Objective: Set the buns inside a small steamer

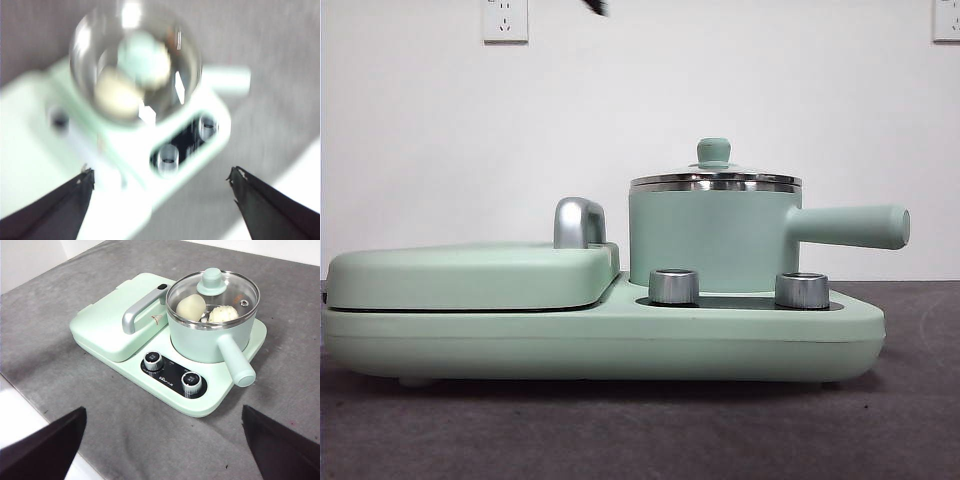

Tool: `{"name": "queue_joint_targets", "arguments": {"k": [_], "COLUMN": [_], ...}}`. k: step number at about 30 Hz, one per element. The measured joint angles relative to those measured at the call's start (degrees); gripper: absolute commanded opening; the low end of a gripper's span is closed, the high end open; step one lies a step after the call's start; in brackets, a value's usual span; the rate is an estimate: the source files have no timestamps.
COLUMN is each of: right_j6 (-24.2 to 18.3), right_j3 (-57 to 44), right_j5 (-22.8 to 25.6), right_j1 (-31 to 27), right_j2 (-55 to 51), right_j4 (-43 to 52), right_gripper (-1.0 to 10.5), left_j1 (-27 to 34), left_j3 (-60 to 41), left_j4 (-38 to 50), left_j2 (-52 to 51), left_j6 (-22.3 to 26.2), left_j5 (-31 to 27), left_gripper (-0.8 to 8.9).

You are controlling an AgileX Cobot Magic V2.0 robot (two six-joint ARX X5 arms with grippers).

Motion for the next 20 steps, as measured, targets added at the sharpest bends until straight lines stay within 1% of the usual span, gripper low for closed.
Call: {"name": "queue_joint_targets", "arguments": {"k": [2,9,11,15,20], "right_j6": [0.0,0.0,0.0,0.0,0.0], "right_j3": [0.0,0.0,0.0,0.0,0.0], "right_j5": [-1.6,-6.3,-7.3,-7.5,-7.5], "right_j1": [0.0,0.0,0.0,0.0,0.0], "right_j2": [0.0,0.0,0.0,0.0,0.0], "right_j4": [0.0,1.3,1.9,2.2,2.2], "right_gripper": [5.0,5.0,5.0,5.0,5.0], "left_j1": [0.0,2.2,2.9,4.2,4.8], "left_j3": [-9.5,-30.4,-36.9,-48.1,-59.4], "left_j4": [0.0,0.5,3.7,13.0,20.4], "left_j2": [-7.1,-27.5,-34.1,-47.1,-61.5], "left_j6": [0.5,0.2,-0.6,-2.4,-4.8], "left_j5": [0.0,0.0,0.0,-0.1,-0.3], "left_gripper": [4.46,4.45,4.45,4.42,4.39]}}
